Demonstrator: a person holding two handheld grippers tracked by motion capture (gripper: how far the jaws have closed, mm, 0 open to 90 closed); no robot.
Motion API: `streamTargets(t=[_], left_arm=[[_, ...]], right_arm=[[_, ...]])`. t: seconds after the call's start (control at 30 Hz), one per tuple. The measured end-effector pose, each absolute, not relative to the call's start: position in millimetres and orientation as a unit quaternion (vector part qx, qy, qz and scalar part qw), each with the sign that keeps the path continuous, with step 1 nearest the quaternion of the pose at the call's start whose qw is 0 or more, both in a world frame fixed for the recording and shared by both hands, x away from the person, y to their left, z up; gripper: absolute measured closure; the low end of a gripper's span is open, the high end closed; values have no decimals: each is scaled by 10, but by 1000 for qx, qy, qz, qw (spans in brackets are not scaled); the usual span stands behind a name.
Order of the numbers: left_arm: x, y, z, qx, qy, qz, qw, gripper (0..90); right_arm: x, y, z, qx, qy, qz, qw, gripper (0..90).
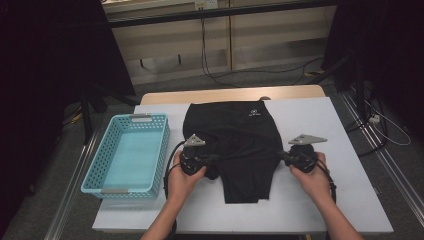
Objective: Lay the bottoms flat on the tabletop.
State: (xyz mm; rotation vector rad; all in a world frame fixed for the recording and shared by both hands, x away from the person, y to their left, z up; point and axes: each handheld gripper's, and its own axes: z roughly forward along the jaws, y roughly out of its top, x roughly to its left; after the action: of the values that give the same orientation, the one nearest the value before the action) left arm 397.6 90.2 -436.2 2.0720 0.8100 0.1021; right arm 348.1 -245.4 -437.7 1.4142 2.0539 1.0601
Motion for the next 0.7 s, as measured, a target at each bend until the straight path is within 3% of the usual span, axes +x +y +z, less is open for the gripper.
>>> streamTargets(t=[0.07,0.13,0.4,0.63,0.7], left_arm=[[3958,814,-4361,839,319,45,439,900],[3965,787,-4368,843,316,62,431,900],[4093,1088,-4369,819,366,100,430,899],[4054,1072,-4343,824,351,77,438,880],[4042,1046,-4341,826,347,71,439,819]], right_arm=[[3498,-2521,-4335,515,727,388,238,877],[3517,-2514,-4350,517,724,382,251,758],[3358,-2401,-4417,496,751,385,206,614],[3309,-2228,-4535,487,775,371,160,593],[3307,-2161,-4575,480,787,357,153,622]])
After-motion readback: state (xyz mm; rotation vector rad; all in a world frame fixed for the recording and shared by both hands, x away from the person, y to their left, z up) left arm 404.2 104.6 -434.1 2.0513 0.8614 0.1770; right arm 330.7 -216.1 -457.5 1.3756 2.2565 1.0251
